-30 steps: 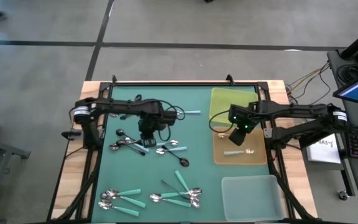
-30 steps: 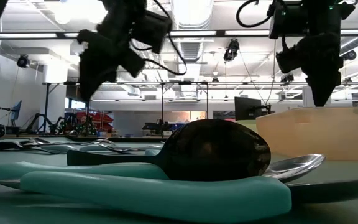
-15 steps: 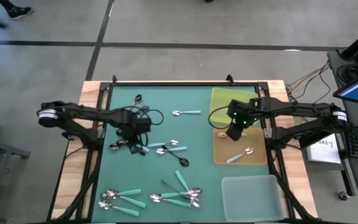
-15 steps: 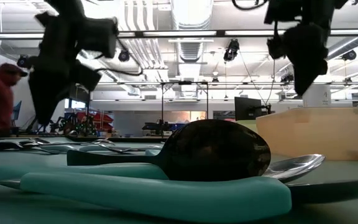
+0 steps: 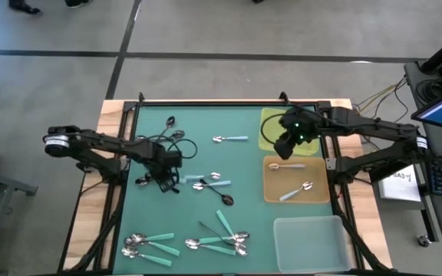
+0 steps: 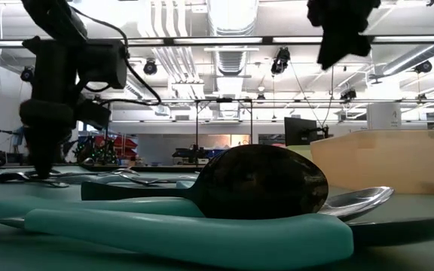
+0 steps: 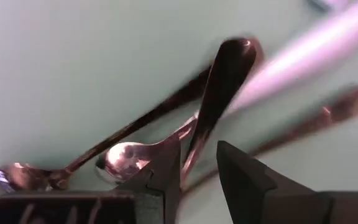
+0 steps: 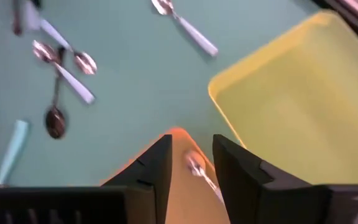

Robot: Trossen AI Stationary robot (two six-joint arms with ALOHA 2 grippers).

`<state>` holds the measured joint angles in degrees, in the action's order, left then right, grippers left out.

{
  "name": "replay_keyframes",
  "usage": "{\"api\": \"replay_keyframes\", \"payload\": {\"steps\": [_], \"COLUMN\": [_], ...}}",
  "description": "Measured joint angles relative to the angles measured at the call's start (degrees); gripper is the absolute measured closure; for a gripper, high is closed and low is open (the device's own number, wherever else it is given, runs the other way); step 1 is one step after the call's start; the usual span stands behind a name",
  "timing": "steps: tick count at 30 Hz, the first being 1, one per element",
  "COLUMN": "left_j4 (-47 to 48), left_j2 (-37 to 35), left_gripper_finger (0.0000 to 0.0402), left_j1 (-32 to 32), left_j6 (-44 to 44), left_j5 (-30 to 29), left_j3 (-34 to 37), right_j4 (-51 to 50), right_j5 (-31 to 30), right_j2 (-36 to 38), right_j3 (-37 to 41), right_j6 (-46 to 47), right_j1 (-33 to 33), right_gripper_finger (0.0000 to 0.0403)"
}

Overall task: Sort silverware by color (type)
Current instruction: Put the black spoon into the yellow bin

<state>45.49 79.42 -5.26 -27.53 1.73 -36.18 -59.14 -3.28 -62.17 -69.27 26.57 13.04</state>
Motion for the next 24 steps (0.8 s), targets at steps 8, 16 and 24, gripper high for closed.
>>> {"api": "replay_keyframes", "payload": {"steps": [8,16,24], "left_j4": [-2.78,-2.84,-1.83], "left_j2": [0.42,0.28,0.22], "left_gripper_finger": [0.0376,0.0397,0.0391], "left_j1": [-0.08,-0.08,-0.08], "left_j6": [0.46,0.35,0.00], "left_j5": [-1.37,-1.19,-0.97], "left_j3": [0.73,0.78,1.07], "right_j4": [-0.16,-0.16,-0.44], "right_j5": [-4.36,-4.73,-4.76], "right_j2": [-0.64,-1.59,-2.92], "right_j3": [-2.87,-2.94,-2.94], "right_j6": [0.00,0.86,0.78], "right_j1": [0.00,0.00,0.00], "right_gripper_finger": [0.0305,0.0307,0.0302]}}
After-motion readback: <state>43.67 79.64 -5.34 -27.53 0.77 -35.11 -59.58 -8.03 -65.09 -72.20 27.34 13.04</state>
